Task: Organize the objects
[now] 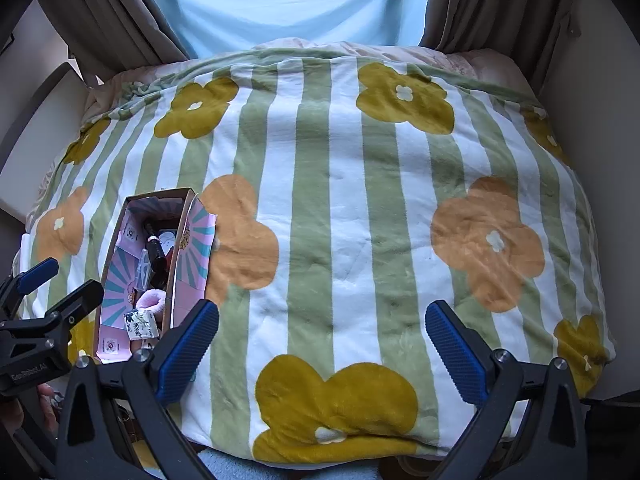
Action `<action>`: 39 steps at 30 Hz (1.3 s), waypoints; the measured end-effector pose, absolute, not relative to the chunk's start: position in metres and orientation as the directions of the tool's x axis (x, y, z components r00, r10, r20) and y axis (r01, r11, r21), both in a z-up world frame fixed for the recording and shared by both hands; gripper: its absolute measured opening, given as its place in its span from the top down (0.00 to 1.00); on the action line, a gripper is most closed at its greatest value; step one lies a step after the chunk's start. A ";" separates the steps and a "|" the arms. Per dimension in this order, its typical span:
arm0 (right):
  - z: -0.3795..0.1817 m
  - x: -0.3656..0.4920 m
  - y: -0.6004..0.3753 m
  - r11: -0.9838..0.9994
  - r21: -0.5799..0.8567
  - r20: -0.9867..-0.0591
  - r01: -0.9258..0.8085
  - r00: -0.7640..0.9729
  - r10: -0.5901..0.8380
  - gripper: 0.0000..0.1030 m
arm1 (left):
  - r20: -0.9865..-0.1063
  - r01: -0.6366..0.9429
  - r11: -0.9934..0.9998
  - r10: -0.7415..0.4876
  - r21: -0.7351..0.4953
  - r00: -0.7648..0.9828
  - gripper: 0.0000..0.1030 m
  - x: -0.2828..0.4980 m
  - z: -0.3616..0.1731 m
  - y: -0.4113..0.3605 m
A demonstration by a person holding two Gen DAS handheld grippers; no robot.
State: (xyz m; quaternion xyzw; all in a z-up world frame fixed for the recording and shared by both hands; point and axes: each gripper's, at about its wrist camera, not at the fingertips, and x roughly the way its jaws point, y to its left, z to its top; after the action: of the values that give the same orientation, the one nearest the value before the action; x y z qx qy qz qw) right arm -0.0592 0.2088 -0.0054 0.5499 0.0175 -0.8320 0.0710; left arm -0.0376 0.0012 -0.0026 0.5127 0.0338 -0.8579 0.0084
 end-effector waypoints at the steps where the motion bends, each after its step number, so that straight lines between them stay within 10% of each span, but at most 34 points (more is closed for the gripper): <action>1: -0.005 -0.060 0.207 -0.989 0.048 -0.918 0.140 -0.385 -0.099 0.01 | -0.880 0.051 -0.997 0.019 -0.049 -0.475 0.00 -0.037 -0.003 0.001; 39: -0.001 -0.059 0.208 -0.988 0.053 -0.914 0.144 -0.392 -0.106 0.01 | -0.856 0.097 -0.995 -0.048 -0.003 -0.514 0.00 -0.024 0.006 0.016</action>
State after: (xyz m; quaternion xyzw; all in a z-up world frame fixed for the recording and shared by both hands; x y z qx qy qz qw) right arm -0.0587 0.2077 -0.0015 0.5464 0.0175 -0.8340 0.0748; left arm -0.0238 0.0164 0.0056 0.4912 0.0250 -0.8697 0.0414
